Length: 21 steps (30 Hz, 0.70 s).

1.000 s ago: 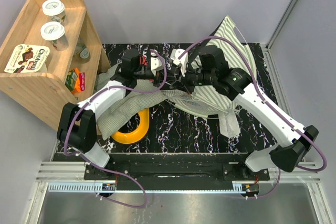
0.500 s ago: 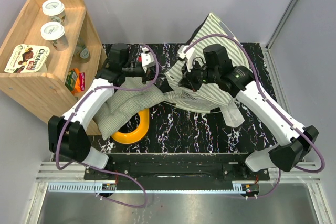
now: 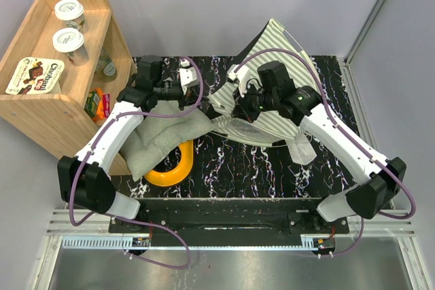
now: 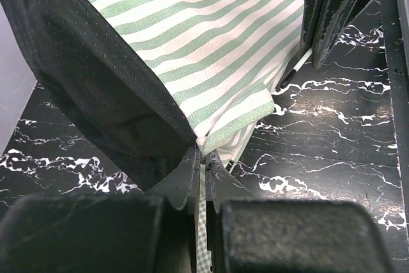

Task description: Set up the pet tent

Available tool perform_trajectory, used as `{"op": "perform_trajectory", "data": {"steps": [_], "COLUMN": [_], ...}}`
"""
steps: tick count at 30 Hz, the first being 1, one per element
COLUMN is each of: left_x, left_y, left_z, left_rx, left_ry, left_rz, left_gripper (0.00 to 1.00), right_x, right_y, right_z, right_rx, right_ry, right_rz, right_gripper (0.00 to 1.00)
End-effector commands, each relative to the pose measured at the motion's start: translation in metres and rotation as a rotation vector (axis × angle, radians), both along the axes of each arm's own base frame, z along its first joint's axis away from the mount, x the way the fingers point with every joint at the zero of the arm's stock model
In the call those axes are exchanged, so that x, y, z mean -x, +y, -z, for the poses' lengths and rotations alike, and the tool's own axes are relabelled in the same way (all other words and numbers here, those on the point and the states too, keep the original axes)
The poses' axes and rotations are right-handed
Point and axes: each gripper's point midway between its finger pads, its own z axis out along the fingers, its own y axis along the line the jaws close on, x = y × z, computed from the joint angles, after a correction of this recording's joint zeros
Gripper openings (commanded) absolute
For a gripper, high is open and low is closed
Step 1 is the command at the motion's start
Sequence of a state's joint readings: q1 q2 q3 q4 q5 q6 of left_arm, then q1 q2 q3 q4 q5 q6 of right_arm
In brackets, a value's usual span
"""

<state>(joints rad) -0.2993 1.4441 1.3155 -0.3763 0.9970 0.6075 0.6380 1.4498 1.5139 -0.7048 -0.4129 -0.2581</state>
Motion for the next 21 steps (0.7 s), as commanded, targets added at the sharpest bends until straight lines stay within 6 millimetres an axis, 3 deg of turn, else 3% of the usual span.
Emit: {"op": "perform_trajectory", "data": {"steps": [1, 21], "left_x": [-0.015, -0.012], "left_y": [0.017, 0.022], "left_z": [-0.022, -0.019], "left_rx": [-0.014, -0.023], "left_ry": [-0.076, -0.06], "left_rz": [-0.072, -0.074], "left_gripper": [0.0, 0.0], "right_x": [0.008, -0.009], "right_y": [-0.033, -0.049], "right_z": [0.043, 0.069], "right_rx": [0.153, 0.292], "right_ry": [0.13, 0.126], "right_rz": [0.081, 0.15], "right_gripper": [0.0, 0.0]}}
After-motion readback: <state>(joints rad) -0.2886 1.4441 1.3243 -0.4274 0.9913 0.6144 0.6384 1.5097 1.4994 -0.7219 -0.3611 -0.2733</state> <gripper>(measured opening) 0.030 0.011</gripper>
